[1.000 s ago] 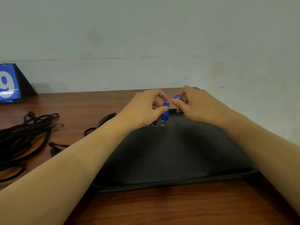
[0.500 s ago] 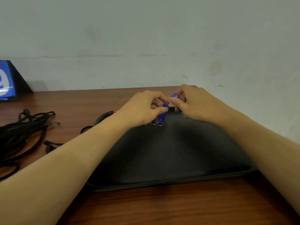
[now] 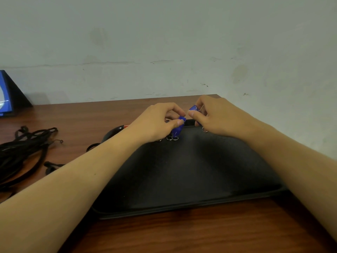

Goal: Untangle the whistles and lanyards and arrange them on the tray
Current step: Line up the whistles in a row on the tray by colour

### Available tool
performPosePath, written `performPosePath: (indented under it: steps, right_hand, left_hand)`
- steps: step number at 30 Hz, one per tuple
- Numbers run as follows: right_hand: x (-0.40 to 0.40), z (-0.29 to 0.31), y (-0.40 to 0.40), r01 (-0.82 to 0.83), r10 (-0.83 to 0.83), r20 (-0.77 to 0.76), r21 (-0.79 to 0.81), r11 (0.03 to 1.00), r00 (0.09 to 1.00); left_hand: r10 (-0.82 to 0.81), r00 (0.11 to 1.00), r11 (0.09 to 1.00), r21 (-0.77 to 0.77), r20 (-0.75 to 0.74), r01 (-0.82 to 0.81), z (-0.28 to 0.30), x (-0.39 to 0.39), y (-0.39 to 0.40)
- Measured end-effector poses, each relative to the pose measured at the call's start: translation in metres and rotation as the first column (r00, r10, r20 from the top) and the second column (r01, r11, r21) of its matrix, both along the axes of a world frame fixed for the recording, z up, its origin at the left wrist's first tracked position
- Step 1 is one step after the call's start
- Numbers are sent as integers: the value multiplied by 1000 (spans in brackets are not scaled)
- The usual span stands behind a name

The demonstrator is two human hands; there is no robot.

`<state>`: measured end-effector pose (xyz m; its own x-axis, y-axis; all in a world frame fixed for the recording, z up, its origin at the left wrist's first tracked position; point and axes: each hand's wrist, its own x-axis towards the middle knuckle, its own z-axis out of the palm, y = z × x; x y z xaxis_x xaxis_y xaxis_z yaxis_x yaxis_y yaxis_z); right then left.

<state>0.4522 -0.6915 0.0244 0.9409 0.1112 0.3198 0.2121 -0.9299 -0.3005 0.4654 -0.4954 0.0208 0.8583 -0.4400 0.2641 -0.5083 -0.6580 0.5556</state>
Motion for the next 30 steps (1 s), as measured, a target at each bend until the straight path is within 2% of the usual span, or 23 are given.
performPosePath:
  steps: [8, 15, 20, 24, 28, 30]
  right_hand:
    - [1, 4, -3, 27, -27, 56, -10, 1000, 998]
    - [2, 3, -3, 51, -47, 45, -77, 996, 998]
    - [0, 3, -2, 51, -49, 27, -67, 996, 998]
    - [-2, 3, -1, 33, -33, 2, -60, 998, 999]
    - [-2, 3, 0, 14, -13, 3, -60, 998, 1000]
    - [-3, 4, 1, 9, -9, -3, -70, 998, 1000]
  left_hand:
    - [21, 998, 997, -77, -54, -25, 5, -1, 1]
    - [178, 982, 977, 107, 70, -185, 0, 4, 1]
    - [151, 988, 987, 57, 34, -153, 1, 8, 3]
    - [159, 986, 981, 108, 52, -164, -2, 10, 5]
    - [196, 972, 958, 187, 128, -218, -3, 8, 2]
    - [201, 965, 962, 153, 170, -227, 0, 4, 1]
